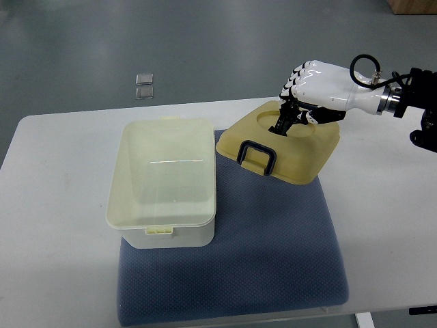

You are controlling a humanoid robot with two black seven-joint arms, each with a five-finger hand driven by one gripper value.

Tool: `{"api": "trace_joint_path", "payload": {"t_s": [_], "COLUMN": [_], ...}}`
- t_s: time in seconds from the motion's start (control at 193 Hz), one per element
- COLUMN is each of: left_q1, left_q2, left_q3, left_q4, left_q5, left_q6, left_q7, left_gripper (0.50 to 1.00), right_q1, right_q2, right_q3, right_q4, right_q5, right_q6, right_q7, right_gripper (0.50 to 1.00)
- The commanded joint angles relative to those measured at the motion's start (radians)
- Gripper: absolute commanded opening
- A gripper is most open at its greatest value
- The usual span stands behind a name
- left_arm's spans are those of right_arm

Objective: Open white storage box with right hand

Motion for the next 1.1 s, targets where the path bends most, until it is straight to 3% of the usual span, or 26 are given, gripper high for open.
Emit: {"api": "trace_joint_path", "payload": {"t_s": [0.0,0.56,0.622,0.648,0.741,0.907,1.093], "left_q1": [0.000,0.000,0.000,0.000,-0.001,0.000,-0.001], "left_q2": [0.000,0.000,0.000,0.000,0.000,0.000,0.000], "left_q3": [0.000,0.000,0.000,-0.001,0.000,0.000,0.000], "left_q4": [0.000,-0.001,0.000,0.000,0.000,0.000,0.000], "left_q5": [0.000,0.000,0.000,0.000,0.000,0.000,0.000], "left_q6": [0.000,0.000,0.000,0.000,0.000,0.000,0.000], "left_q7": [0.000,0.000,0.000,0.000,0.000,0.000,0.000], "left_gripper": [1.000,1.000,1.000,1.000,1.000,1.000,1.000], "right_q1": [-0.026,-0.154,-0.164,-0.169,-0.183,-0.200,-0.178], "right_q2": [0.003,0.089,0.095,0.096,0.107,0.107,0.098], "right_q3": [0.000,0.009,0.009,0.009,0.006,0.003,0.009], "right_q4": [-0.006,-0.032,-0.043,-0.046,-0.053,-0.070,-0.084], "right_q5": [-0.006,-0.078,-0.094,-0.103,-0.129,-0.158,-0.155], "right_q6": [-0.015,-0.055,-0.055,-0.055,-0.053,-0.052,-0.044], "right_q7": [0.000,0.000,0.000,0.000,0.000,0.000,0.000], "right_gripper": [0.500,0.500,0.590,0.653,0.741,0.817,0.825]}}
